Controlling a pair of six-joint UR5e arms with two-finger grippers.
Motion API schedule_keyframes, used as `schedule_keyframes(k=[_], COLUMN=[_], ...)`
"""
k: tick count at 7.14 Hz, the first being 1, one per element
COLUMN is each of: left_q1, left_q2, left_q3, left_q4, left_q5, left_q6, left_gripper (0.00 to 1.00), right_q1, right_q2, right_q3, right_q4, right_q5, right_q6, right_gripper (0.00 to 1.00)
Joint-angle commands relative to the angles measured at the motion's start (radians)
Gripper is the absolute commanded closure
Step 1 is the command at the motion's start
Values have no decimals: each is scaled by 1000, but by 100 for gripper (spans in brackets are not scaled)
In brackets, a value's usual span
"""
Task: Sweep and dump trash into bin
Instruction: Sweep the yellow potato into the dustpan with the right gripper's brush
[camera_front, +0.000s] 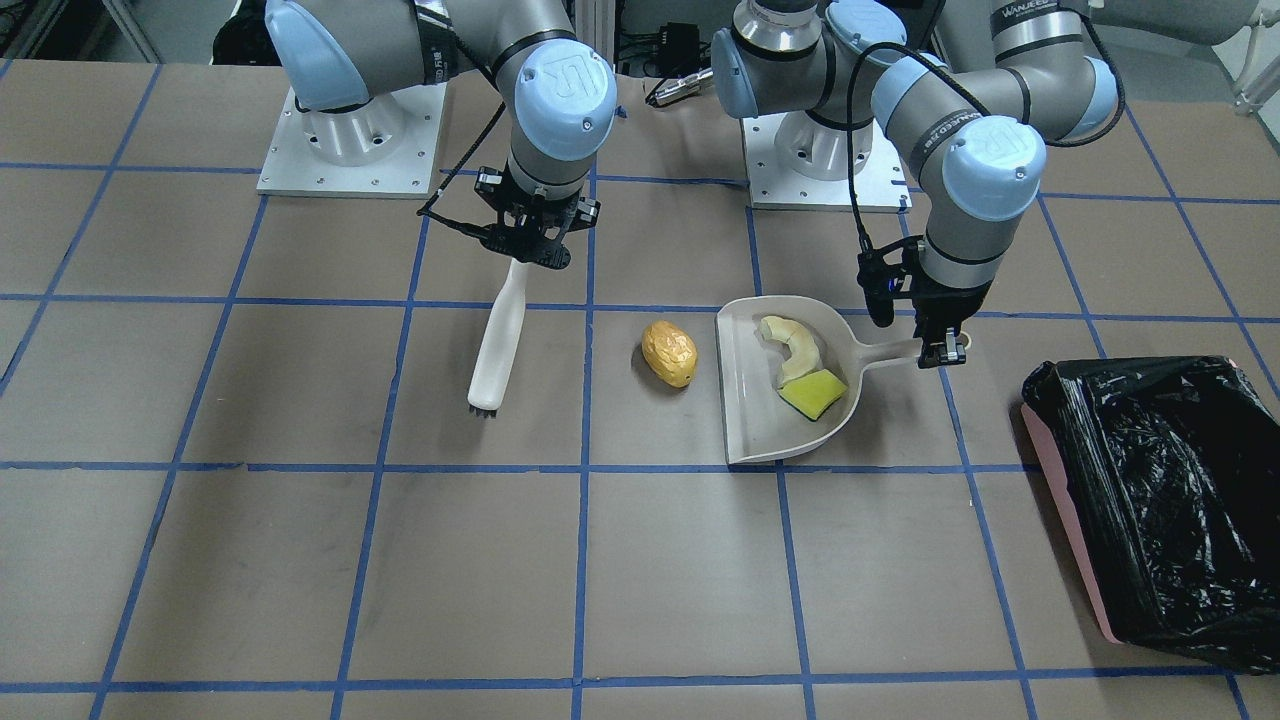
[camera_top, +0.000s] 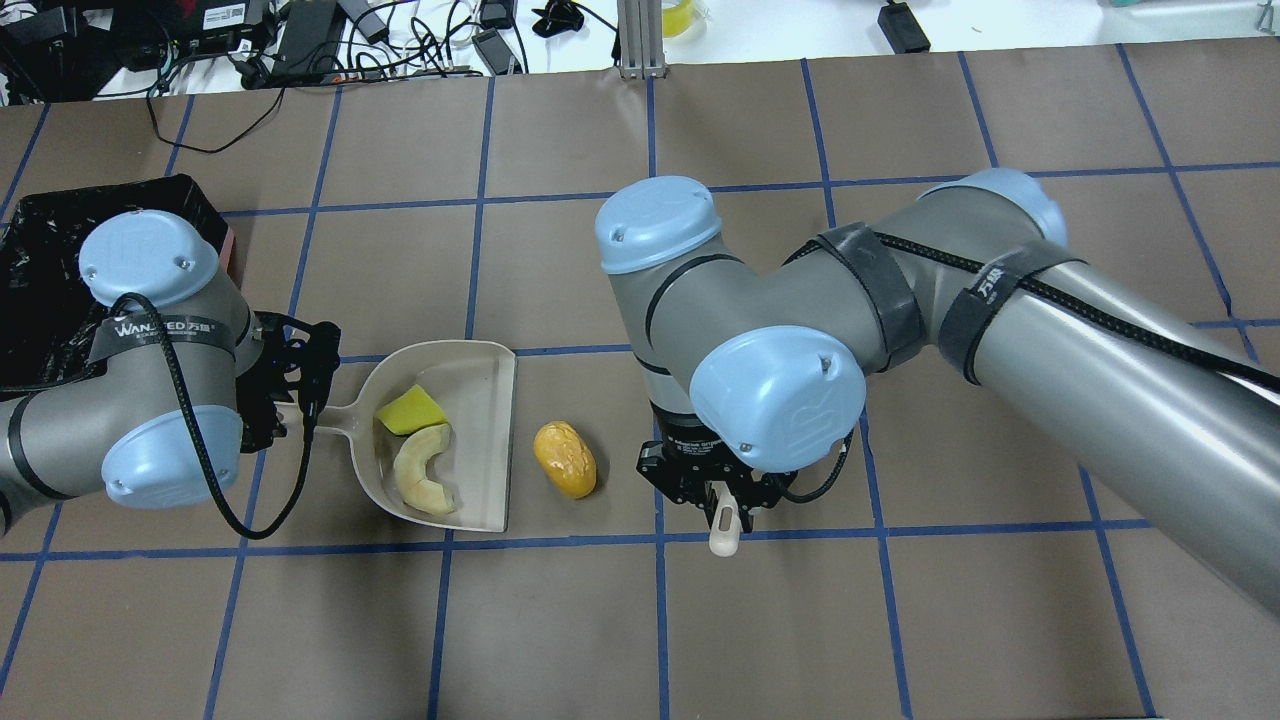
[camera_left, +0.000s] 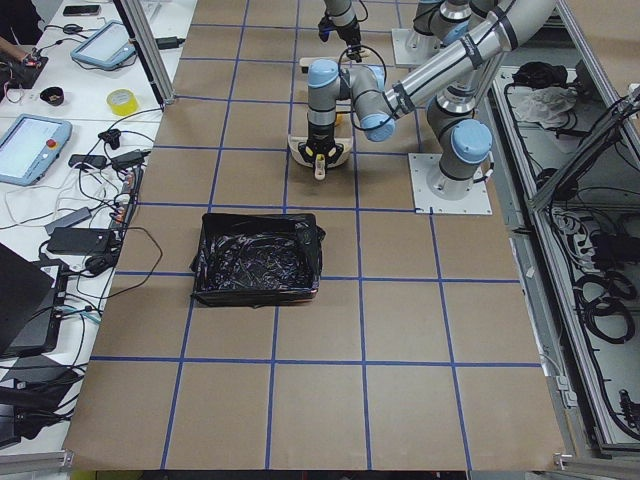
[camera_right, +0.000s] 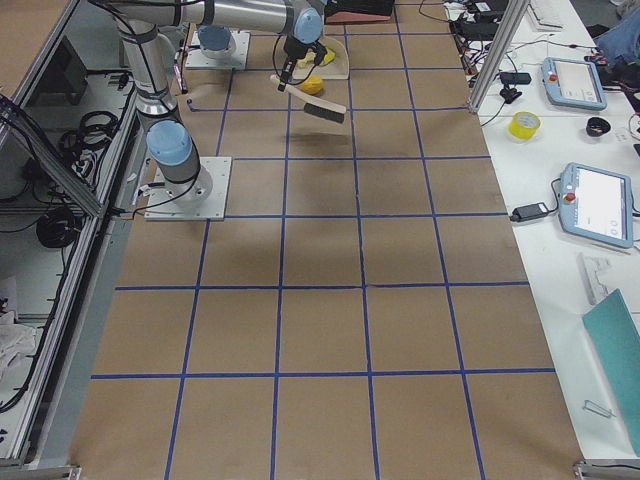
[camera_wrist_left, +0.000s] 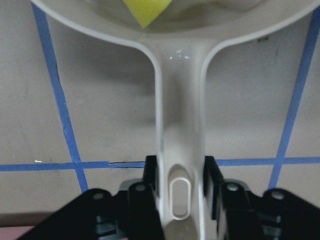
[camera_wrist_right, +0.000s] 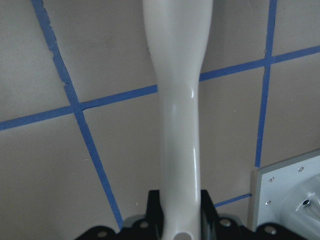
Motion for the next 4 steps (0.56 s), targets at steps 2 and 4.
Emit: schedule_keyframes(k=[2, 4], left_q1=[1, 1], left_q2=[0, 0], left_q3=[1, 1], left_q4=[0, 0], left_q5=[0, 0], left_q6=[-2, -2], left_gripper=[100, 100], right_q1=[119, 203], right_q2=[21, 102], right_q3=[53, 42], right_q4=[-117, -246], right_q5=[115, 155], right_q6=[115, 192], right_gripper=[93, 93])
